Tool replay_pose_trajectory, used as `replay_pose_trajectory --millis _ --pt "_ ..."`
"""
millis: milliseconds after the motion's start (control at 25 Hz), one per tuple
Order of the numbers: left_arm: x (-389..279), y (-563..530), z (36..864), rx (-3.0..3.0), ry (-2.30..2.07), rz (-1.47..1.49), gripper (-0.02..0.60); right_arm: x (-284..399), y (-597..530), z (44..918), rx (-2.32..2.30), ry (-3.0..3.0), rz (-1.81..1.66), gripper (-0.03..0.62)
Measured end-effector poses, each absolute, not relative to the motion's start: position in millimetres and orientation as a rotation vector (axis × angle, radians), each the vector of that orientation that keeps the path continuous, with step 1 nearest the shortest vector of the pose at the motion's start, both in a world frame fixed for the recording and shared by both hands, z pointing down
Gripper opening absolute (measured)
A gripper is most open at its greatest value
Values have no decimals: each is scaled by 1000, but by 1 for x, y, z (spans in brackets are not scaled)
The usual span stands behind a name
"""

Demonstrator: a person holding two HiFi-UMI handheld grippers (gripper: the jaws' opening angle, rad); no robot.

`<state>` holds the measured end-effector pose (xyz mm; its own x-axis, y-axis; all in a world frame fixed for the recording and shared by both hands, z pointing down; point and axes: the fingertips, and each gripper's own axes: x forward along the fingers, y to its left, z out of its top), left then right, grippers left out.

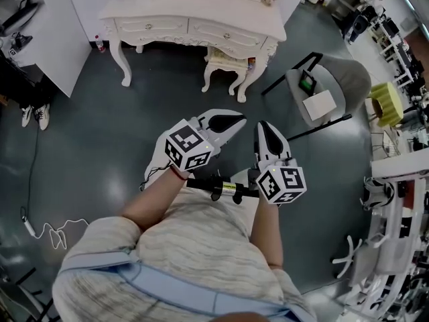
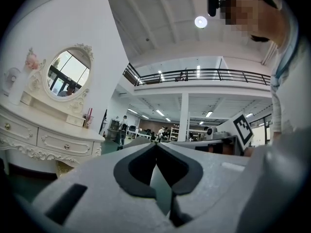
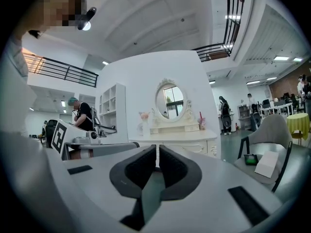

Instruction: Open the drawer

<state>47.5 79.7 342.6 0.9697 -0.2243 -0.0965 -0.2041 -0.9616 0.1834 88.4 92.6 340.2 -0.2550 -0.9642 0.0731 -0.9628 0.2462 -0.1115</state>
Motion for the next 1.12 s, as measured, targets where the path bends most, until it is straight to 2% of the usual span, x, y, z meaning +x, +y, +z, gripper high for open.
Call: replay_pose_trajectory --millis 1120 --pt "74 24 364 2922 -391 -106 14 113 37 356 -1810 2471 -285 11"
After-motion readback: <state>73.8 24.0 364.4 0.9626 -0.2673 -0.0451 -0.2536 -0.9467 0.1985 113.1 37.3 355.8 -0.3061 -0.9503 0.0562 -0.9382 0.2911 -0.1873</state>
